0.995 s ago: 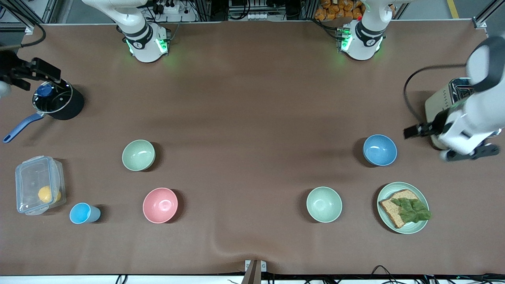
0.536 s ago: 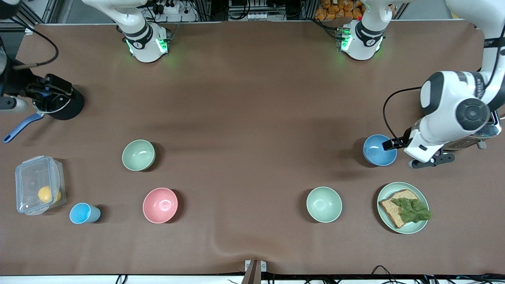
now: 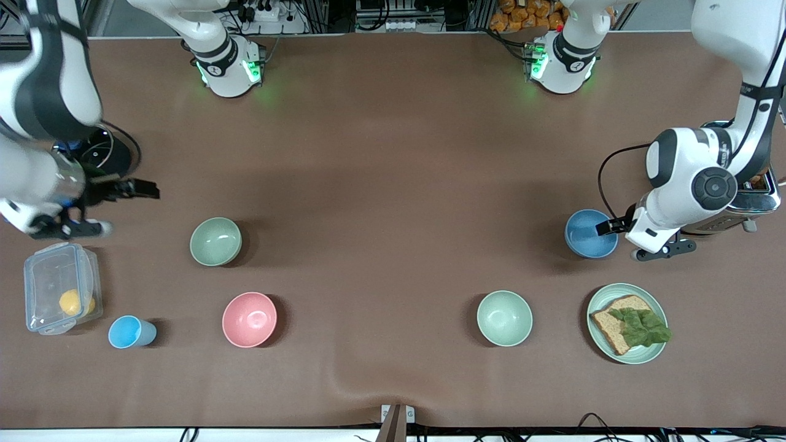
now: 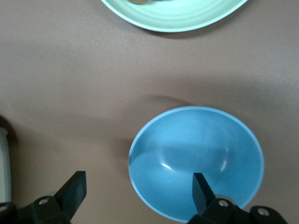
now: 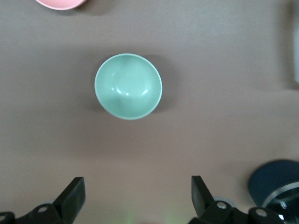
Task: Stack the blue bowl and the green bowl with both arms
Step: 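Grasp the blue bowl with the left gripper while the right gripper grasps the green bowl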
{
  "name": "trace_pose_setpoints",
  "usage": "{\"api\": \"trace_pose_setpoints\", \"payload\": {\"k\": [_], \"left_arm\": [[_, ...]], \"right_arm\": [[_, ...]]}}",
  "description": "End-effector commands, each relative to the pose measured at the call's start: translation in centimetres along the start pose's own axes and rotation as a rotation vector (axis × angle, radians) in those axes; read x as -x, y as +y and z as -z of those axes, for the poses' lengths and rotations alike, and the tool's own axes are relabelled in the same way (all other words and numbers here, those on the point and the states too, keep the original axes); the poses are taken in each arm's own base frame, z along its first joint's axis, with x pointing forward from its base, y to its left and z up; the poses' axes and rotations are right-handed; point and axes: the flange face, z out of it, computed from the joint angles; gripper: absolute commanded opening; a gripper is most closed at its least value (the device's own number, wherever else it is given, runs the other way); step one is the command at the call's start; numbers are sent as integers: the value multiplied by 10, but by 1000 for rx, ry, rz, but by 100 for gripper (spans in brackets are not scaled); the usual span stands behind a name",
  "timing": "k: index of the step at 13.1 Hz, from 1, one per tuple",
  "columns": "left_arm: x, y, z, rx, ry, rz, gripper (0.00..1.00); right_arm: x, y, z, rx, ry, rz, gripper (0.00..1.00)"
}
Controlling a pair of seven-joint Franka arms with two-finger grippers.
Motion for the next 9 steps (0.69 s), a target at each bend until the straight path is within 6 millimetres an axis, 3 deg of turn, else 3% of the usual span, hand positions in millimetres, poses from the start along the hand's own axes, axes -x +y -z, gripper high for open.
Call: {"api": "trace_pose_setpoints", "payload": {"k": [1,3,4,6,8,9], "left_arm": [[-4,-3,-17,3,25,-17,100],[-7,-7,-33,14,28,-11,100],[-7,-9,-38,15,21,-7,95],[-7,-9,-39,15,18,-8,84],[-7,-8,-41,15,15,-9,49],[-6,-5,-41,14,16,-14,15]], "right_arm": [[-44,-10,-61,-38,-38,25,100],[-57,-4,-91,-43,-70,8,100],[-61,-11,-103,-34,-88,19,100],[-78,-2,-142,-44,-107,5,100],[-87,11,-169,-85,-116,-26,100],[-91,10,-174,-88,-121,-28,100]]}}
